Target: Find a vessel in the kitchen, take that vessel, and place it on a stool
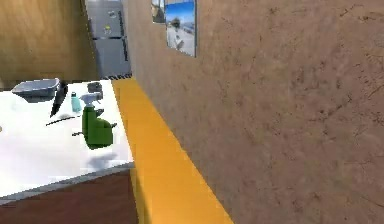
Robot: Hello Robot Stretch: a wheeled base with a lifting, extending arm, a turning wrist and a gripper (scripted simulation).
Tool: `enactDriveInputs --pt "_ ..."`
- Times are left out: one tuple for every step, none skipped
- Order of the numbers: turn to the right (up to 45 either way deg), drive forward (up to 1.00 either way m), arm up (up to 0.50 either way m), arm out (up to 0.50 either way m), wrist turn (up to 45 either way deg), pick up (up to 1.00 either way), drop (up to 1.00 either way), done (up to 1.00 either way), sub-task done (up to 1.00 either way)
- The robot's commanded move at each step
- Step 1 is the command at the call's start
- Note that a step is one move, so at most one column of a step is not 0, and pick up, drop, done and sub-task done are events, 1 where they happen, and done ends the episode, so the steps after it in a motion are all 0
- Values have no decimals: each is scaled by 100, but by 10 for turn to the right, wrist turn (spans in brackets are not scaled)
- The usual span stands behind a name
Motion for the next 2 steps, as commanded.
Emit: enactDriveInputs --pt "0 30 0 0 0 0 0 0 0" --pt "60 0 0 0 0 0 0 0 0"
